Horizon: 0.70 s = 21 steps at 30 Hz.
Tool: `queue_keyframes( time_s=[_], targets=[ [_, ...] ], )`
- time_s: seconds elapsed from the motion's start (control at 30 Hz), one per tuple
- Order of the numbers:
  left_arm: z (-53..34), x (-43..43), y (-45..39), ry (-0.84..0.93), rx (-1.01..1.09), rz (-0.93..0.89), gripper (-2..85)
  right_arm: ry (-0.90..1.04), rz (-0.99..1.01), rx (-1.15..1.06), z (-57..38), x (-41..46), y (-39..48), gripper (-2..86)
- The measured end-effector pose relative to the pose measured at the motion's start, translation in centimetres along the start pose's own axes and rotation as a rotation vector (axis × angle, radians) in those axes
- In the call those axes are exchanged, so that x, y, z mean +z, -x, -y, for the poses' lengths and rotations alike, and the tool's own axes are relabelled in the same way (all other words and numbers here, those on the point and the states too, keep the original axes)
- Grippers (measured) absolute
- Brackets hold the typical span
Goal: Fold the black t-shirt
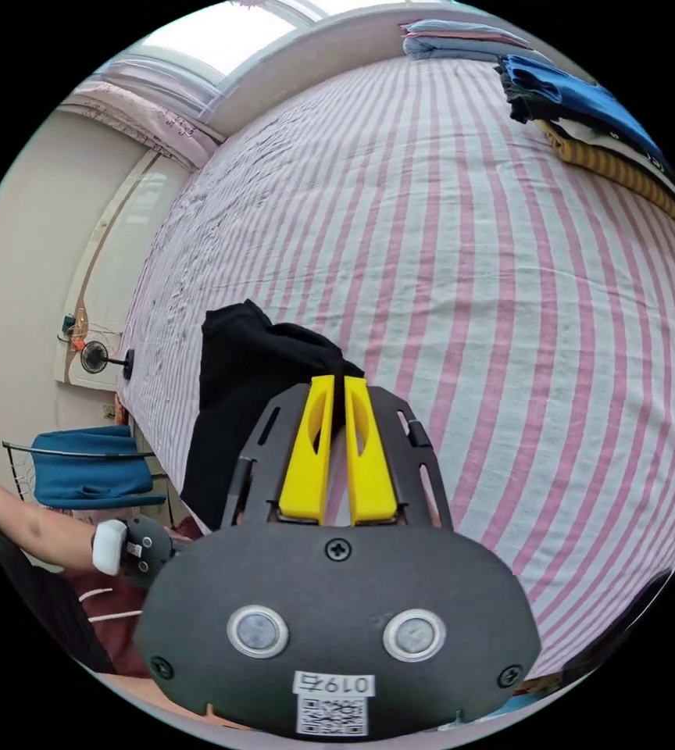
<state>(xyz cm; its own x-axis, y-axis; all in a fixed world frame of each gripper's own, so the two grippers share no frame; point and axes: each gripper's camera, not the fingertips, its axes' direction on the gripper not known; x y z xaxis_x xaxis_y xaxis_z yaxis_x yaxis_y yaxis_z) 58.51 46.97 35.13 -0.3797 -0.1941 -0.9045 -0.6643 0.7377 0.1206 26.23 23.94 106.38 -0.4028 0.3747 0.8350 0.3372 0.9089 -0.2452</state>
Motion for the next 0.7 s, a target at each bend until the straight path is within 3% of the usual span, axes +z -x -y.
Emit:
queue_keyframes(
  time_s=[0.23,0.33,0.5,0.7],
  targets=[
    [-2.8,-4.4,-0.6,-0.106,0.005,0.027,0.9,-0.074,-0.201,-0.207,-0.2,-3.3,6.3,-0.9],
    [-4.4,-5.6,0.8,-0.144,-0.090,0.050,0.9,0.014,-0.210,-0.279,-0.2,-1.4,8.5,-1.0],
    [-6.4,-3.9,4.1,0.026,-0.226,0.089,1.1,0.112,-0.227,-0.179,-0.1,0.9,7.8,-1.0],
    [-13.4,-10.3,6.6,-0.220,-0.405,0.046,3.9,0.086,-0.241,-0.453,-0.1,-2.0,16.0,-0.8]
  ],
)
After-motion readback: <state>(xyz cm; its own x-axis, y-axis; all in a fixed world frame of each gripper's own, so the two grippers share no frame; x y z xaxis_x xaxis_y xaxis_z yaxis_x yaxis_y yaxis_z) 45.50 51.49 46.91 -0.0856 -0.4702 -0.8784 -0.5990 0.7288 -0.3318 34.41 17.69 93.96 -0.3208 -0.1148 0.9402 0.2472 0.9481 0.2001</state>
